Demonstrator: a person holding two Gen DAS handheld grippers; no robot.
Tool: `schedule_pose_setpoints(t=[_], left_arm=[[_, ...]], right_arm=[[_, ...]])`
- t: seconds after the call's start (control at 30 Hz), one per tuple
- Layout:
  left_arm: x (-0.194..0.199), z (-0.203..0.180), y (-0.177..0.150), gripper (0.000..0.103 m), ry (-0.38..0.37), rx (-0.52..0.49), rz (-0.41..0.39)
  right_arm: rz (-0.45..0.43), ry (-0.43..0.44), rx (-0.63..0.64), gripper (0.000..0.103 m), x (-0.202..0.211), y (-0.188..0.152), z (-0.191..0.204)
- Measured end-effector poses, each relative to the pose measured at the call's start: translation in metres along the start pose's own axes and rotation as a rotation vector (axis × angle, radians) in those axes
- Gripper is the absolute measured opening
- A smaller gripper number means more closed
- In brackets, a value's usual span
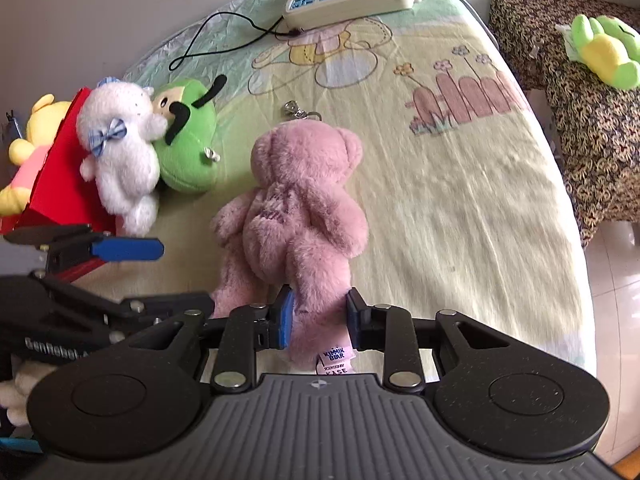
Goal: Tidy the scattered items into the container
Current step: 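Close the right gripper on the pink teddy bear and lift it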
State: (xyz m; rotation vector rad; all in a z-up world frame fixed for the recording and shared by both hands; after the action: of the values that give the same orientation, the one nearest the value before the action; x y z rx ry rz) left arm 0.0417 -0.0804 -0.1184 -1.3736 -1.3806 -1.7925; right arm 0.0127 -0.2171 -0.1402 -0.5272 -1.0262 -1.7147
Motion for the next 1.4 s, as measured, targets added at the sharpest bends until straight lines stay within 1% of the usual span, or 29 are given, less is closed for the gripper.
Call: schedule_pose_setpoints(t=[0.03, 0.07, 0.1, 0.17, 0.2, 0.3, 0.33, 0.4, 0.5, 0.6, 0.63, 0.67, 0.7, 0.77, 0.83, 0.9, 0.97, 1.1, 1.17, 1.3, 1.4], left_arm=[[-0.003, -0.001, 0.001, 0.084, -0.001, 0.001, 0.006], [-0.006, -0.004, 0.002, 0.08, -0.01, -0.002, 0.015], [-0.009, -0.008, 0.004, 0.077, -0.022, -0.006, 0.022], [-0.014, -0.014, 0.005, 0.074, -0.052, -0.007, 0.037], [-0.017, -0.016, 0.006, 0.074, -0.067, -0.006, 0.044], [-0.025, -0.023, 0.008, 0.074, -0.11, 0.011, 0.067], [-0.028, -0.024, 0.009, 0.074, -0.127, 0.017, 0.077], [-0.029, -0.028, 0.01, 0.074, -0.136, 0.011, 0.07], [-0.03, -0.033, 0.013, 0.074, -0.139, -0.013, 0.061], [-0.031, -0.034, 0.014, 0.073, -0.147, -0.026, 0.057], [-0.031, -0.035, 0.015, 0.072, -0.15, -0.032, 0.055], [-0.031, -0.036, 0.016, 0.068, -0.16, -0.036, 0.054], [-0.031, -0.036, 0.016, 0.064, -0.174, -0.036, 0.053], [-0.031, -0.04, 0.017, 0.059, -0.202, -0.034, 0.055], [-0.031, -0.045, 0.017, 0.054, -0.206, -0.042, 0.053], [-0.029, -0.051, 0.015, 0.054, -0.176, -0.063, 0.038], [-0.027, -0.055, 0.012, 0.051, -0.157, -0.085, 0.025], [-0.017, -0.058, 0.008, 0.049, -0.16, -0.086, 0.016], [-0.009, -0.058, 0.006, 0.049, -0.156, -0.09, 0.001], [0.015, -0.06, 0.007, 0.048, -0.124, -0.111, -0.067], [0.042, -0.05, 0.011, 0.048, -0.113, -0.092, -0.133]], right_arm=[[0.003, -0.002, -0.002, 0.029, 0.002, -0.005, -0.001], [0.003, -0.001, -0.007, 0.03, 0.004, -0.008, -0.002], [-0.002, 0.004, -0.019, 0.033, 0.006, -0.009, -0.004], [-0.033, 0.022, -0.056, 0.035, 0.013, -0.006, -0.007], [-0.058, 0.034, -0.071, 0.036, 0.017, -0.002, -0.007], [-0.13, 0.059, -0.103, 0.045, 0.026, 0.009, -0.009], [-0.144, 0.062, -0.11, 0.045, 0.026, 0.013, -0.011], [-0.17, 0.068, -0.129, 0.045, 0.021, 0.02, -0.015], [-0.201, 0.09, -0.174, 0.054, 0.011, 0.028, -0.025], [-0.214, 0.124, -0.203, 0.055, 0.003, 0.034, -0.032], [-0.216, 0.141, -0.208, 0.056, 0.001, 0.036, -0.034], [-0.215, 0.158, -0.214, 0.056, -0.002, 0.037, -0.035], [-0.211, 0.177, -0.222, 0.057, -0.004, 0.038, -0.036], [-0.204, 0.196, -0.221, 0.056, -0.007, 0.039, -0.035], [-0.187, 0.202, -0.21, 0.053, -0.007, 0.038, -0.033], [-0.176, 0.218, -0.223, 0.05, -0.005, 0.035, -0.032], [-0.171, 0.219, -0.224, 0.047, -0.001, 0.032, -0.032], [-0.165, 0.223, -0.228, 0.041, 0.008, 0.025, -0.028], [-0.173, 0.223, -0.225, 0.04, 0.014, 0.023, -0.023], [-0.212, 0.229, -0.207, 0.039, 0.028, 0.022, -0.009], [-0.253, 0.258, -0.181, 0.039, 0.042, 0.029, 0.008]])
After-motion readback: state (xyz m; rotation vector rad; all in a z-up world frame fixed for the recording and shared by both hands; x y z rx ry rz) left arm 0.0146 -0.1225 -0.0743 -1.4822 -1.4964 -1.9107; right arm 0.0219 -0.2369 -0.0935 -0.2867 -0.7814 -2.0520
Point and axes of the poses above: each gripper's, at about its wrist camera, not at the fingertips, and x roughly against the way its jaws point, z to its left, y to its top, the point moved 8 cm from there along -x, roughly the way its jaws point, and after that the axes turned 12 degrees about y, right-handed, at the moved point
